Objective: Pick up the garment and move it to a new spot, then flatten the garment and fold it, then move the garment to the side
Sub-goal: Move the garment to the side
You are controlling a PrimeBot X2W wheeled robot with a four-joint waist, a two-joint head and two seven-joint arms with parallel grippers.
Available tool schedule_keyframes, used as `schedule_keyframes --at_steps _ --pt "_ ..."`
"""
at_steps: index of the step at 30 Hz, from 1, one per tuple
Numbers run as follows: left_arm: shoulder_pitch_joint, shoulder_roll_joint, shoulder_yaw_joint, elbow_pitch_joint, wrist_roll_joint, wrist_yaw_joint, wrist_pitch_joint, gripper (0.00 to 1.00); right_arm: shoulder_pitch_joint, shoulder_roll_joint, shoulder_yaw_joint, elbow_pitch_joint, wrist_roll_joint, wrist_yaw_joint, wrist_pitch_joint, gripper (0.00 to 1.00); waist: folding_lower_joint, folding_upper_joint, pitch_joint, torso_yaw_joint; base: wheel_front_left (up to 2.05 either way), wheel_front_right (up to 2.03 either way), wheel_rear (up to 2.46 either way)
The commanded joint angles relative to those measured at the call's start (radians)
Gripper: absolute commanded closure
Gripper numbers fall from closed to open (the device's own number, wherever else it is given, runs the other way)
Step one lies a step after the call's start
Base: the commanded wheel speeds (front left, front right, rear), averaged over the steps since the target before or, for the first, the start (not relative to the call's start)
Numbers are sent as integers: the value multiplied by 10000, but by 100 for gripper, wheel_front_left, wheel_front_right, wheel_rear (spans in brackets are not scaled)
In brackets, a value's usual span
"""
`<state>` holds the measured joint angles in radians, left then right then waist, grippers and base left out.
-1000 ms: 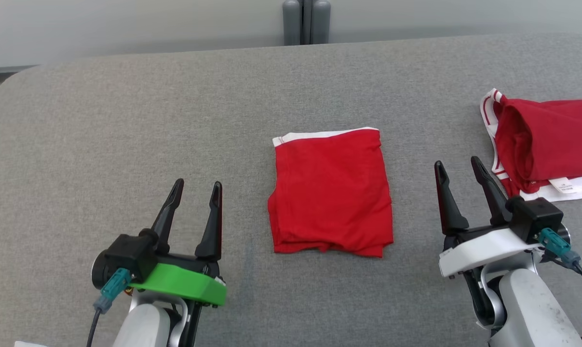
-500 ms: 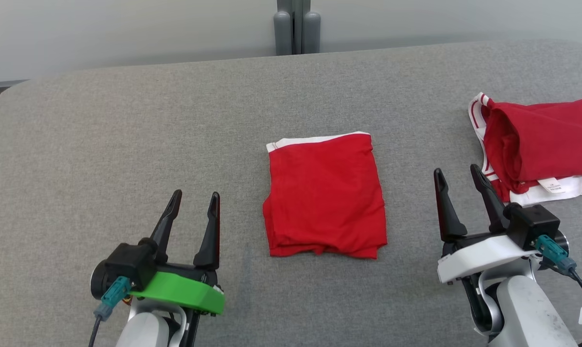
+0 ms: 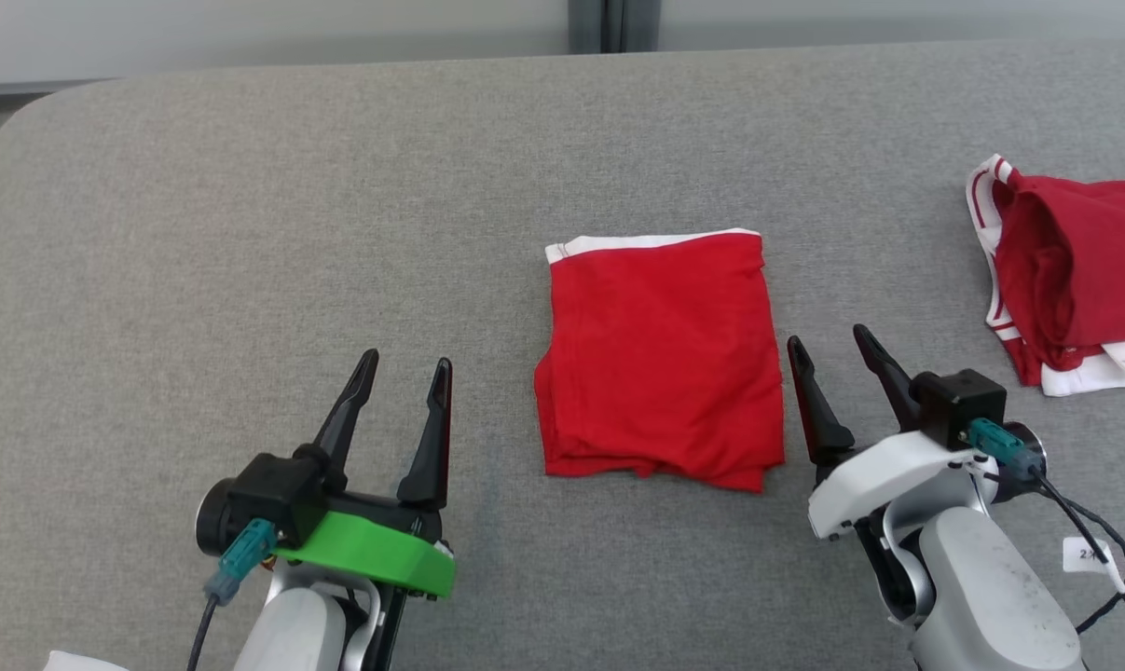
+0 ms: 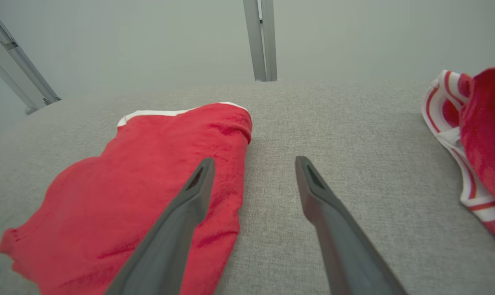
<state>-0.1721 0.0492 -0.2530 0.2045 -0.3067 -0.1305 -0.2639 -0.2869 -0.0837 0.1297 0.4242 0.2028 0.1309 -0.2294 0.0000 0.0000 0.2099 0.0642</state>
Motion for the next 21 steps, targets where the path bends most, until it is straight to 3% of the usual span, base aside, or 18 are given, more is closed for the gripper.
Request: schedule_keyframes --at_steps 1,13,21 --pt "-209 31 -38 16 14 -4 0 0 -240 -42 27 204 147 -4 153 0 0 0 316 292 0 0 0" --pt "-488 30 -194 -49 -103 -4 0 0 -1349 178 48 1724 2336 -1 1406 0 0 0 716 1021 0 0 0" --pt "-428 28 -97 -63 -153 -4 0 0 -1391 -179 979 2432 2526 0 2090 0 0 0 640 1125 0 0 0"
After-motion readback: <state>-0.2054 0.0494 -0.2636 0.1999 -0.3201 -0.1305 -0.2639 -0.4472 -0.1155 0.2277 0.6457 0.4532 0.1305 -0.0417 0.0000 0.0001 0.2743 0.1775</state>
